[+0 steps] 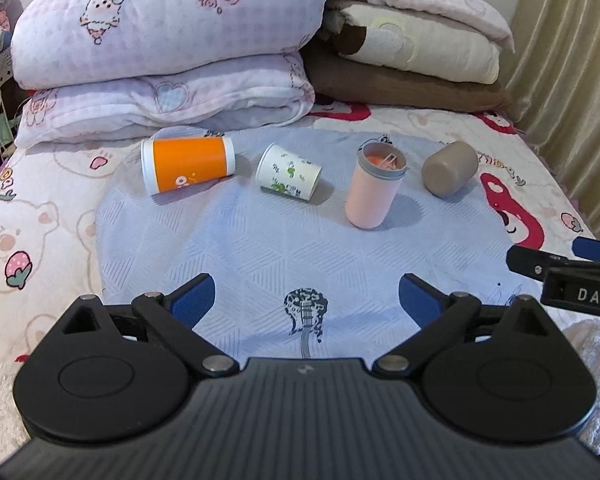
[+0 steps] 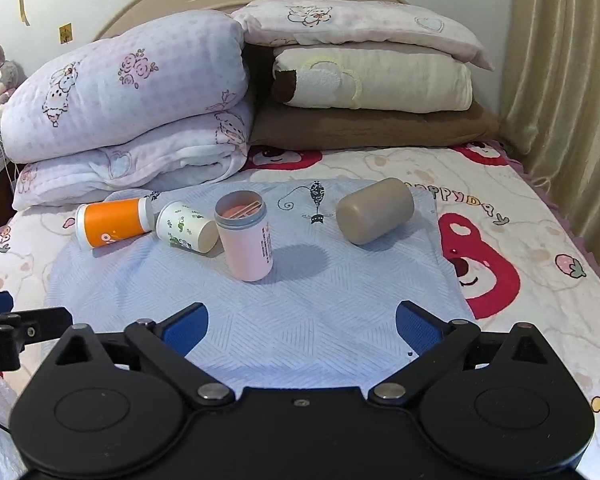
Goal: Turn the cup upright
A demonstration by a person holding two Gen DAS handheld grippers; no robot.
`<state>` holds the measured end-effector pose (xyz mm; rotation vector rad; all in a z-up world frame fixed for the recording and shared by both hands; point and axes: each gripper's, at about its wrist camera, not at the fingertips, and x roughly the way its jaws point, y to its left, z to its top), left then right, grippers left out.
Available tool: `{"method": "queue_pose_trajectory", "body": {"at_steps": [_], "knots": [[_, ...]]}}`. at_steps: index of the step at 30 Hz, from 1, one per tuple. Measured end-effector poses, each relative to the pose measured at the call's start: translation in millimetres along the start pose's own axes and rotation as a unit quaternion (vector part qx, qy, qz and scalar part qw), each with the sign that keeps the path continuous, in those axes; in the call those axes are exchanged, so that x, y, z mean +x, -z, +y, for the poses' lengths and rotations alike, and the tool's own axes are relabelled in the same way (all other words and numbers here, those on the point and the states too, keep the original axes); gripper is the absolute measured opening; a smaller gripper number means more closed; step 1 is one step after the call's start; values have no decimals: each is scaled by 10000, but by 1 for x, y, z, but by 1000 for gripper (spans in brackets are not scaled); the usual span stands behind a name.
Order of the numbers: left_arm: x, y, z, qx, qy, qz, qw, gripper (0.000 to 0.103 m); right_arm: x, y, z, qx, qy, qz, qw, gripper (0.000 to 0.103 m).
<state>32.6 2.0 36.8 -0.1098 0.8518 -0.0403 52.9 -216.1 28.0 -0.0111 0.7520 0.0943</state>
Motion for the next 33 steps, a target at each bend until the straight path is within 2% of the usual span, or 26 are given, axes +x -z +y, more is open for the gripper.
{"method": "queue_pose_trajectory", "body": {"at_steps": [3, 7, 12, 23, 33], "knots": [[0, 0, 0, 3, -85, 72, 9999, 100, -4, 1, 2, -45, 50, -2, 10000, 102], [2, 1, 0, -58, 9, 166, 9998, 100, -4, 1, -2, 223, 0, 45, 9997, 102], [4, 2, -1, -27, -105, 252, 9996, 100, -3, 2, 3, 140, 283, 27, 9995, 102], [10, 3, -8, 139, -317, 352, 9988, 100, -3, 6, 7, 16, 328, 94, 9994, 102], [11, 4, -11, 139, -339, 374, 9986, 100, -4, 10, 8, 2, 321, 150, 9994, 102]]}}
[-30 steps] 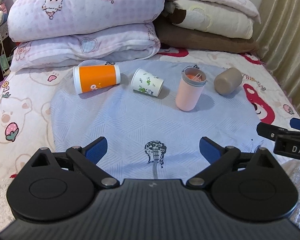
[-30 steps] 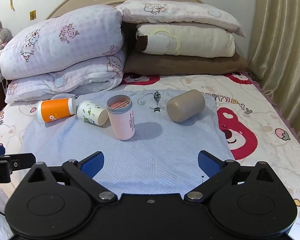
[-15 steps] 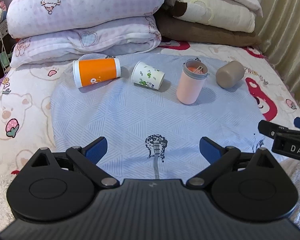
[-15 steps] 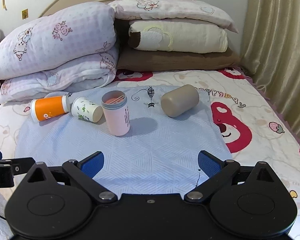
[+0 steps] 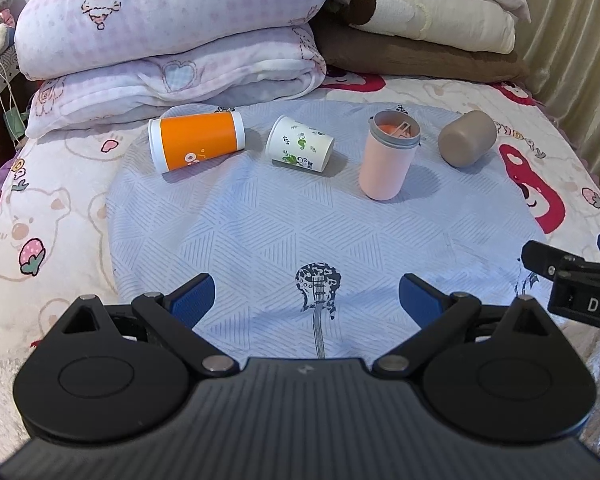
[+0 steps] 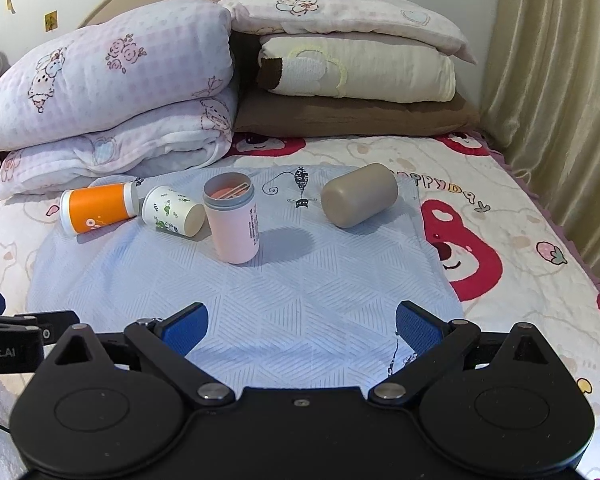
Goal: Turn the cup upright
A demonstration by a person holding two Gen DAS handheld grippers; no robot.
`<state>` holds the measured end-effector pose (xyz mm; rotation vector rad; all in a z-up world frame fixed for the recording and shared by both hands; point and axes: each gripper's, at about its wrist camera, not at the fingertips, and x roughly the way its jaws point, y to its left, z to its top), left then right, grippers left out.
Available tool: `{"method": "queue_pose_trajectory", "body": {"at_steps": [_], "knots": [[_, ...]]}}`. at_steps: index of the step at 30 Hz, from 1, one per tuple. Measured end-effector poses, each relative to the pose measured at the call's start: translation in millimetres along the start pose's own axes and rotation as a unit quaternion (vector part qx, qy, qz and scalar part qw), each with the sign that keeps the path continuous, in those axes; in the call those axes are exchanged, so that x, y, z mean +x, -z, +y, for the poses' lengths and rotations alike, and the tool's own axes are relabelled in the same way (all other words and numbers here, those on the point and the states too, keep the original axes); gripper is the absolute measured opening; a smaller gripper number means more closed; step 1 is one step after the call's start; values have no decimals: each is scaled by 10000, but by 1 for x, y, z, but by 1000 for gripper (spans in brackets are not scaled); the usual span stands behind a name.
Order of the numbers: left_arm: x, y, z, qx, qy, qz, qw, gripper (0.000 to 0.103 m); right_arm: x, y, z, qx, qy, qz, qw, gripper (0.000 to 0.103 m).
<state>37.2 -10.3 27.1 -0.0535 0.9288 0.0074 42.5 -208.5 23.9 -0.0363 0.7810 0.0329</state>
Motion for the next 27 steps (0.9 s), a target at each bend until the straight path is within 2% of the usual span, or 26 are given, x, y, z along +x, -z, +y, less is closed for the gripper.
{"method": "queue_pose_trajectory", "body": {"at_steps": [12, 27], "knots": [[2, -3, 2, 51, -257, 68, 9996, 100, -3, 0, 4, -87, 20, -58, 9999, 102], [3, -4, 4, 12, -257, 88, 9996, 100, -4, 0, 0, -74, 60, -68, 9999, 102]]}}
